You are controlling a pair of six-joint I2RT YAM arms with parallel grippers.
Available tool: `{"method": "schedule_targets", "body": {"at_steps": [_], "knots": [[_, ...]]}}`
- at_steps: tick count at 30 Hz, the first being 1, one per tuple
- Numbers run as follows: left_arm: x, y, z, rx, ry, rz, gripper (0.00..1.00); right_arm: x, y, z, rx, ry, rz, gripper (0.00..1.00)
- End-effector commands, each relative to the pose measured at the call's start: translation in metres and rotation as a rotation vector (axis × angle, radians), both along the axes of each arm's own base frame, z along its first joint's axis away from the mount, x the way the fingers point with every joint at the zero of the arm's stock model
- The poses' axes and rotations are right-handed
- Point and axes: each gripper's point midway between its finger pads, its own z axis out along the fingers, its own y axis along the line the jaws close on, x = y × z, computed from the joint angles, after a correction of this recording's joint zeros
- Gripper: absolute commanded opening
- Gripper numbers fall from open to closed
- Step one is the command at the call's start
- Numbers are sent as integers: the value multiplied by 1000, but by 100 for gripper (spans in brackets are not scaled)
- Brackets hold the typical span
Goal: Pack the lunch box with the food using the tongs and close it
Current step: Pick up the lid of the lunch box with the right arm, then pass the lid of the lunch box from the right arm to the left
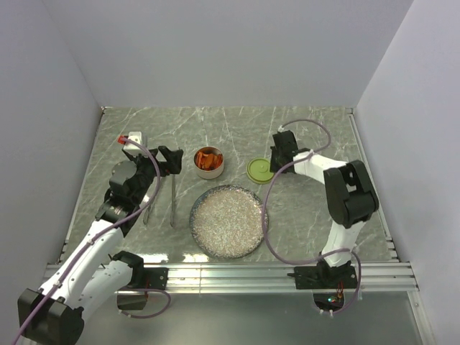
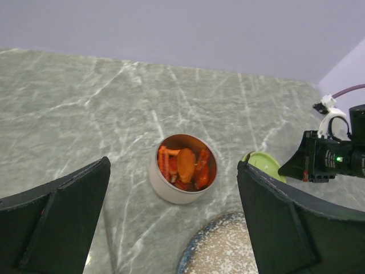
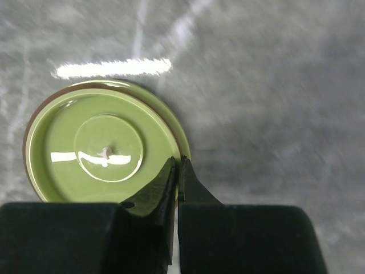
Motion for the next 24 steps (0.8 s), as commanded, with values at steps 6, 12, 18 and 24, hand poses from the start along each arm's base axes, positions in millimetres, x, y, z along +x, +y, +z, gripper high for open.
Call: {"method": "schedule_targets", "body": {"at_steps": [6,12,18,24], "knots": [[-11,-60,24,-76,-147,-336,99,-23,-21,86,40,-277,-99,0],[-33,-122,24,-145,-134,-620,99,-60,5,141,149,-452,-15,0],[-60,-163,37,-192,-185,-774,99,-84,35,174,259,-560,70,0],[-61,-182,30,-195,-152,-794,100,-99,61,191,314,-608,141,0]]}}
